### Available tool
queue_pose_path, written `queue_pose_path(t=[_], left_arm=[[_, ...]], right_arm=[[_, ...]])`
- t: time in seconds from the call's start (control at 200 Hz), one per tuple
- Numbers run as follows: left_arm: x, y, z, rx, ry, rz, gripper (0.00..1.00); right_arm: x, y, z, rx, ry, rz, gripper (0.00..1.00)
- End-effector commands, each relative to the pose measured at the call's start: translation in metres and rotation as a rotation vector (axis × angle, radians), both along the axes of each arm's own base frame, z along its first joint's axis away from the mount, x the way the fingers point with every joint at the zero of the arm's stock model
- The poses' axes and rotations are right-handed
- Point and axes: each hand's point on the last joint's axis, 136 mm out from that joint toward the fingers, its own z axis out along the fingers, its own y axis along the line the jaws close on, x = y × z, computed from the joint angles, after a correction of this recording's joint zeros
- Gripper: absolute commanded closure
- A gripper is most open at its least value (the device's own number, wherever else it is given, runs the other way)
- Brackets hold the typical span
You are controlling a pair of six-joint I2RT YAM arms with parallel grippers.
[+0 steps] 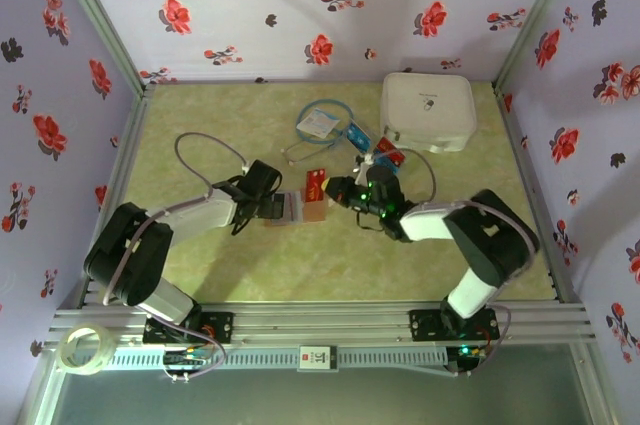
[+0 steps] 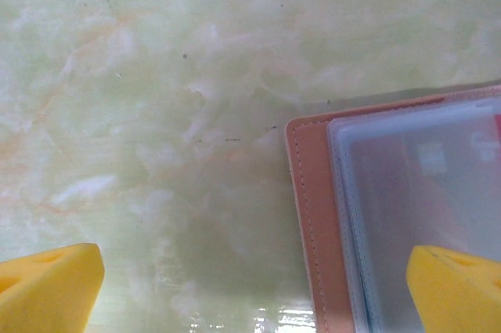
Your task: Put the credit cards into the card holder
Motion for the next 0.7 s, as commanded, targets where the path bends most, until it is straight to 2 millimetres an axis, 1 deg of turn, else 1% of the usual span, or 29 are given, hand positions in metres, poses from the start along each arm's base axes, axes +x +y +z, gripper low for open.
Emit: queue_pose_path(t=[0.0,0.055,0.145,0.245,0.315,0.33,0.405,0.52,0.605,0.695], left_arm=[[0.008,-0.003,0.014,-0.043,-0.038,-0.005,0.00],[0.010,-0.003,0.018,-0.052,-0.048,-0.001,0.00],[0.014,-0.004,0.026,-0.074,-0.071,0.003,0.00],[0.015,-0.002,0.033,-0.094,-0.088,0.013,0.00],[0.015,-0.001,0.039,-0.105,-0.099,0.016,0.00],[0.015,-0.001,0.040,-0.106,-0.100,0.017,0.00],[0.015,0.001,0.045,-0.112,-0.106,0.015,0.00],[0.014,0.005,0.052,-0.120,-0.123,0.024,0.00],[0.013,0.009,0.059,-0.128,-0.144,0.035,0.00],[0.011,0.013,0.062,-0.139,-0.161,0.049,0.00]], right_arm=[[0.013,-0.024,0.036,-0.224,-0.086,0.040,1.00],[0.022,-0.039,0.050,-0.326,-0.111,0.048,1.00],[0.037,-0.055,0.071,-0.428,-0.138,0.094,1.00],[0.047,-0.065,0.082,-0.533,-0.150,0.183,1.00],[0.050,-0.072,0.080,-0.598,-0.126,0.243,1.00],[0.052,-0.073,0.085,-0.608,-0.141,0.252,1.00],[0.055,-0.081,0.080,-0.685,-0.140,0.278,1.00],[0.053,-0.092,0.071,-0.767,-0.131,0.300,1.00],[0.048,-0.100,0.062,-0.811,-0.121,0.307,1.00],[0.042,-0.107,0.050,-0.847,-0.100,0.317,1.00]])
